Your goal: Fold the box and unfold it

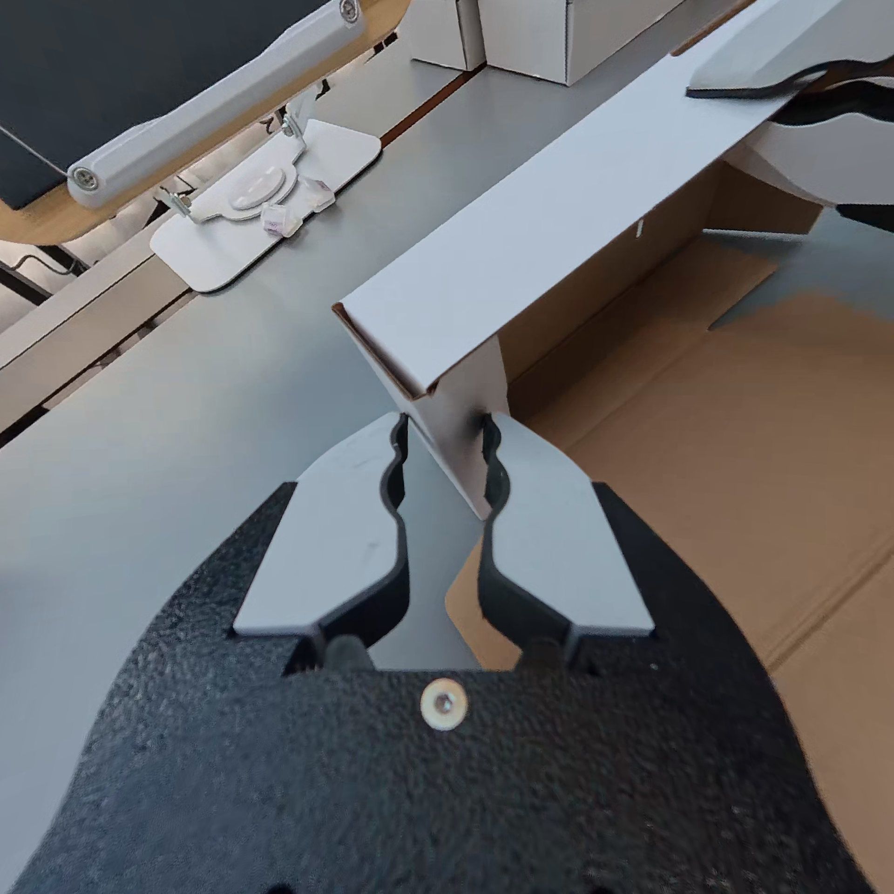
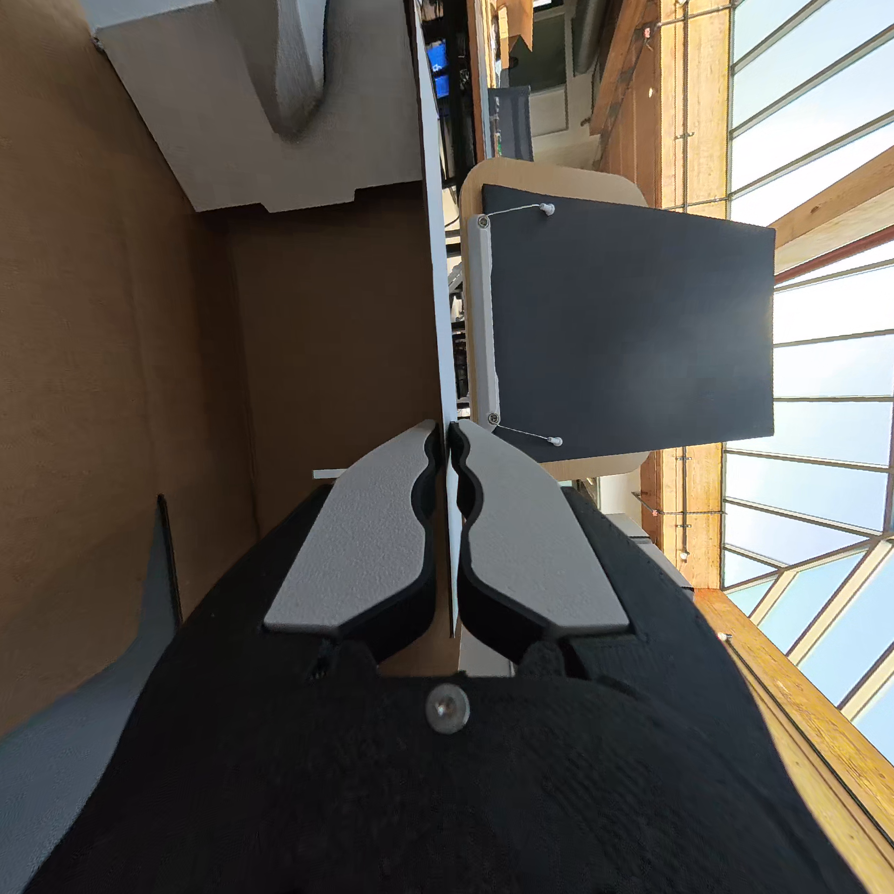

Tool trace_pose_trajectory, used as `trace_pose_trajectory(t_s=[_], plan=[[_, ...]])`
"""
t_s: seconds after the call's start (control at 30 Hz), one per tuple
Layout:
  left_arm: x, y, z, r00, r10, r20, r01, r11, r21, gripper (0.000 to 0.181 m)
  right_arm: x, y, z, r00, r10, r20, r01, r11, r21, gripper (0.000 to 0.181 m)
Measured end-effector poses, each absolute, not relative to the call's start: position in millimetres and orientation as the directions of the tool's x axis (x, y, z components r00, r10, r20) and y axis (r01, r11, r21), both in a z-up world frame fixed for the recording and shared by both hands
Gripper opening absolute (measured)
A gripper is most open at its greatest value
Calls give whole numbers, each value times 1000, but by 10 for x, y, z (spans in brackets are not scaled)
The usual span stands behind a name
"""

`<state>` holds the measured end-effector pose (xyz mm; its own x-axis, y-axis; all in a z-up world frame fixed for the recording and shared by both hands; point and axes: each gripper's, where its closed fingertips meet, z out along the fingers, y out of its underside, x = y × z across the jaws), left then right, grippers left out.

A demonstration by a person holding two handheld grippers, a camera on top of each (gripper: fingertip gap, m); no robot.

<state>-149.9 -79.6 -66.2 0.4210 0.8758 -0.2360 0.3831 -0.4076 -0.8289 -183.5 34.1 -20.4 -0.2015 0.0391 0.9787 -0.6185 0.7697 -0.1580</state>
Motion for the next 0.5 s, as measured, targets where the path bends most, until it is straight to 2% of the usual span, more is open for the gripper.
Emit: trace_pose_trajectory(t_s=[0.23,0.3,0.5], plan=[[-1715,-815,-775,218,975,-51,535,-163,-829,26,-1781,348,-223,-246,94,965,-587,778,-225,5],[-1741,-835,-771,131,991,-12,537,-81,-840,21,-1778,352,-228,-254,112,961,-566,788,-242,6],[-1789,-891,-765,8,999,-36,468,-36,-883,9,-1740,330,-238,-258,136,957,-509,822,-254,7]])
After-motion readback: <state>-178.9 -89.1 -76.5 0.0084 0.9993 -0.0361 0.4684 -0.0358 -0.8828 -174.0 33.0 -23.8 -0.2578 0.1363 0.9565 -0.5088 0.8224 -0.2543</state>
